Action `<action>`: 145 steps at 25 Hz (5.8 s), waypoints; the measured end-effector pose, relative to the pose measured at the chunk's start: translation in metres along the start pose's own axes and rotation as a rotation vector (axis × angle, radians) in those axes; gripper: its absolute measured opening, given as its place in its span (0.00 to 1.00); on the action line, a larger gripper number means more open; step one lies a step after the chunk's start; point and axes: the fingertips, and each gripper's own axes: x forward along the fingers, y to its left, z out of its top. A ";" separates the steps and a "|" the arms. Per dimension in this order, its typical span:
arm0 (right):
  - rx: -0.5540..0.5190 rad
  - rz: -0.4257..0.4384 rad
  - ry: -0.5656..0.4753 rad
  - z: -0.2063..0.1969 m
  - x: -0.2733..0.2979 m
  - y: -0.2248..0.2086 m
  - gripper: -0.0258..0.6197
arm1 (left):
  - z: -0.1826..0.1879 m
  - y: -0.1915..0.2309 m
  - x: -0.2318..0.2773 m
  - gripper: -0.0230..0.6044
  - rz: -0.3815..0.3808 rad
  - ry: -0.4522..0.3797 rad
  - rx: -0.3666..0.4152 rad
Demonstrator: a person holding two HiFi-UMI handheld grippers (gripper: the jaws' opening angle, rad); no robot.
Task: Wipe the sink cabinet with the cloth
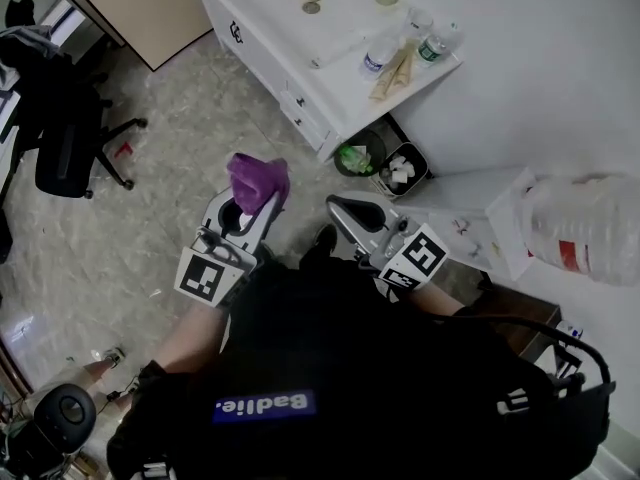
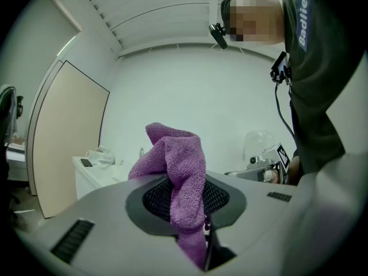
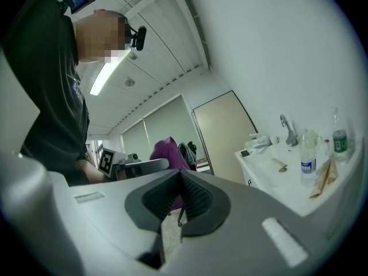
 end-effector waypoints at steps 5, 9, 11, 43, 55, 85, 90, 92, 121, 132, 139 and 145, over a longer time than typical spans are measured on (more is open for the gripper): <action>-0.004 0.018 0.008 -0.025 0.005 -0.018 0.04 | -0.022 0.028 0.025 0.17 0.024 -0.004 0.018; 0.031 0.008 0.037 -0.067 0.027 -0.030 0.04 | -0.055 0.064 0.040 0.17 0.026 0.003 0.037; 0.052 0.003 0.035 -0.095 0.044 -0.040 0.04 | -0.079 0.087 0.048 0.17 0.038 0.001 0.035; -0.177 -0.049 -0.097 -0.443 0.152 -0.265 0.04 | -0.499 0.348 0.252 0.17 0.059 -0.002 0.109; -0.244 -0.097 -0.086 -0.452 0.129 -0.275 0.04 | -0.600 0.404 0.340 0.17 0.072 0.183 0.201; -0.165 -0.054 -0.181 -0.438 0.112 -0.290 0.04 | -0.651 0.194 0.321 0.17 -0.280 0.134 0.014; -0.153 -0.045 -0.188 -0.439 0.113 -0.293 0.04 | -0.657 0.170 0.318 0.17 -0.322 0.124 0.000; -0.149 -0.040 -0.192 -0.438 0.113 -0.292 0.04 | -0.659 0.162 0.317 0.17 -0.346 0.128 0.007; -0.110 -0.067 -0.170 -0.450 0.101 -0.287 0.04 | -0.693 0.404 0.349 0.17 0.075 0.316 0.134; -0.095 -0.040 -0.171 -0.451 0.108 -0.287 0.04 | -0.715 0.325 0.332 0.17 -0.043 0.285 0.039; -0.094 -0.040 -0.178 -0.450 0.110 -0.288 0.04 | -0.712 0.272 0.321 0.17 -0.122 0.242 -0.012; -0.092 -0.038 -0.182 -0.450 0.111 -0.288 0.04 | -0.715 0.215 0.327 0.17 -0.219 0.243 -0.017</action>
